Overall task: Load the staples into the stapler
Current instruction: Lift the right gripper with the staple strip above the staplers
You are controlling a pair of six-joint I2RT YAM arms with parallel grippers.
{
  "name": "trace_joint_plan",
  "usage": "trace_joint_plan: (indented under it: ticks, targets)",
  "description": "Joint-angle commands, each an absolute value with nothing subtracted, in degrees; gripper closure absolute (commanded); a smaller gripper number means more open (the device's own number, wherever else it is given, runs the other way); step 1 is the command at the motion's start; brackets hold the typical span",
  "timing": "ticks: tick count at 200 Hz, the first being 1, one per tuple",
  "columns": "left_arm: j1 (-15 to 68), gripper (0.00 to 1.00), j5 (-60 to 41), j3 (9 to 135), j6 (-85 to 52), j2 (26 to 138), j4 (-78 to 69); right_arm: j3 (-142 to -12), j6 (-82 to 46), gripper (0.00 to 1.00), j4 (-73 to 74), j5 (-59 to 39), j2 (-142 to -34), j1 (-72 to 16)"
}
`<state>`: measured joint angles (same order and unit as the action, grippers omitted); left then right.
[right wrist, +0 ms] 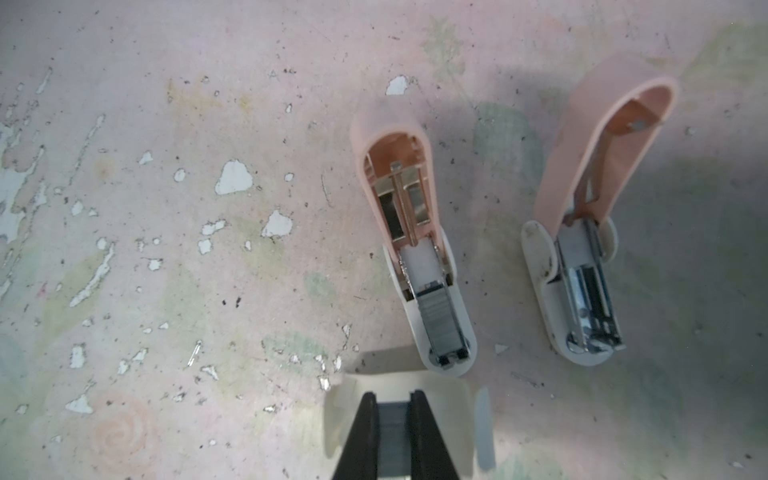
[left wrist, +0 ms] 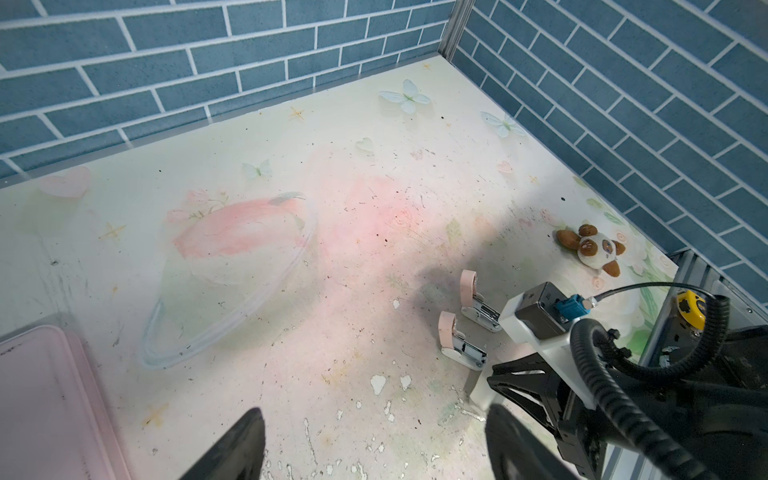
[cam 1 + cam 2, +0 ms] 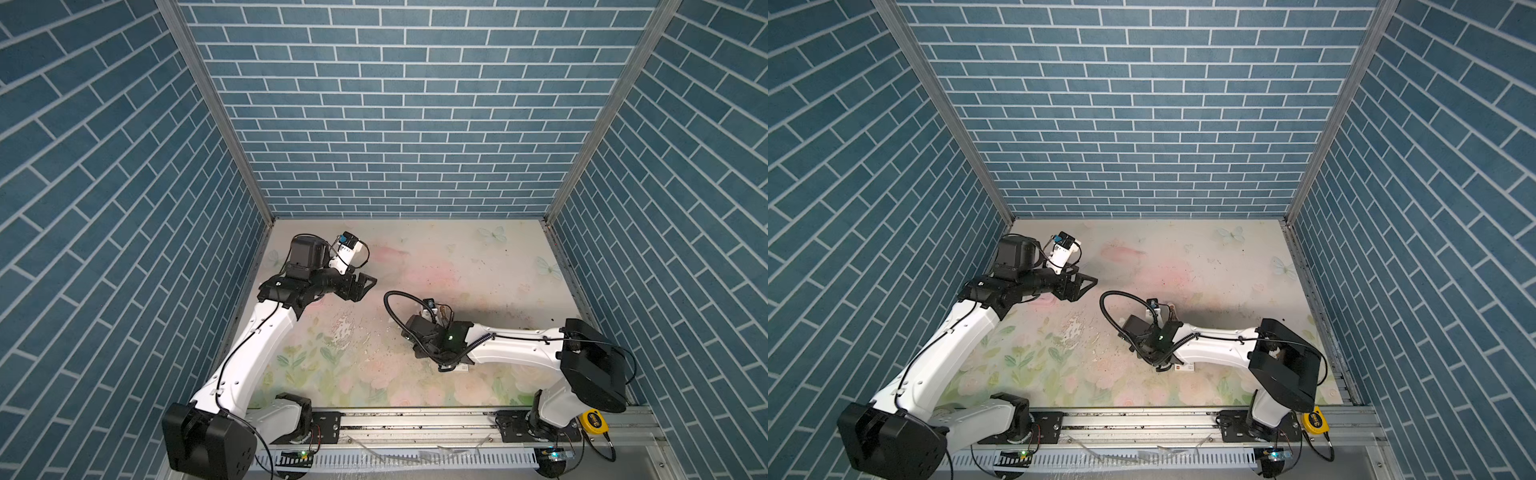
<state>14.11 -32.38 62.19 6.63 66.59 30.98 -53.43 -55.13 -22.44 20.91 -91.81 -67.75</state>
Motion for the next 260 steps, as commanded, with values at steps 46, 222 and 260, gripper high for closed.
trace_joint_plan:
  ticks: [46,222,260]
  targets:
    - [13.3,0.15,-31.6,62.3,6.8,66.8,31.5,-50.8,-52.2,1.00,-16.2,20.7,-88.2,-67.2]
    - [13.0,0.16,-38.7,75.3,17.6,71.9,47.4,-35.6,-30.1,1.00,-4.7,14.5,-70.3,-53.6]
    - [13.0,0.16,-38.4,74.5,17.9,72.4,46.8,-34.3,-26.9,1.00,-3.7,12.9,-69.8,-52.0]
